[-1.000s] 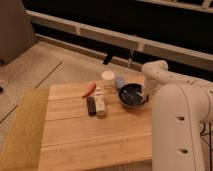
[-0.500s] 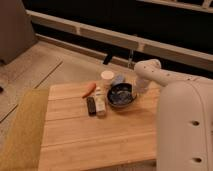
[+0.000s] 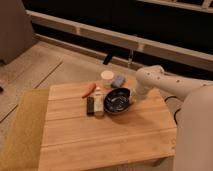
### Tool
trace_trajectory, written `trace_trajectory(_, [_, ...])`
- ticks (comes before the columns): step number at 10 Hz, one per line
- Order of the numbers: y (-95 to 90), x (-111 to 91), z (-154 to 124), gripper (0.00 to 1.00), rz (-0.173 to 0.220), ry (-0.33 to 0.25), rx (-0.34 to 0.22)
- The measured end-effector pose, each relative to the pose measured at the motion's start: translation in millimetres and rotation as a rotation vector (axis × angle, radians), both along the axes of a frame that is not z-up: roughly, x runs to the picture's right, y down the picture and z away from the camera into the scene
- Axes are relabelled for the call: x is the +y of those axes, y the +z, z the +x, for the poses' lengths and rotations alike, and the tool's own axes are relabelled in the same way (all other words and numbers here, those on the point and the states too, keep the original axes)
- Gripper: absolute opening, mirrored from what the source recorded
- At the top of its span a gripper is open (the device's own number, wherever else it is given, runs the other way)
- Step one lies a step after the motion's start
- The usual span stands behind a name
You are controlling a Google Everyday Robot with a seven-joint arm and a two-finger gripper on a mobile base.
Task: Drag the ceramic bowl in a circle
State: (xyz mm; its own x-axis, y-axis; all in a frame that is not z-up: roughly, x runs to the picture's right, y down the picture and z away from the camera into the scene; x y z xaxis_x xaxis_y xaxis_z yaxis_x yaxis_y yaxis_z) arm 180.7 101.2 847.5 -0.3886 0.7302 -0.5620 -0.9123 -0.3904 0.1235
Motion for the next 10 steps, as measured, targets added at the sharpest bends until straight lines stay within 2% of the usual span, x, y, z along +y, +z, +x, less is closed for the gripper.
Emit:
trace_trajectory(2, [-6.9,18,21,0.00,-0.043,-0.015,0.043])
trace_trajectory(3, [-8.6,31,42,0.00,-0.092,-0.021,0.085])
trace_trajectory(6, [4.0,42,75,0.00,-0.175,-0.040,0.163])
trace_trajectory(8, [20.1,32,86,0.00,-0.199,-0.073,0.191])
trace_trajectory(10, [38.8,6,90,0.00,-0.187,-0.118,0.200])
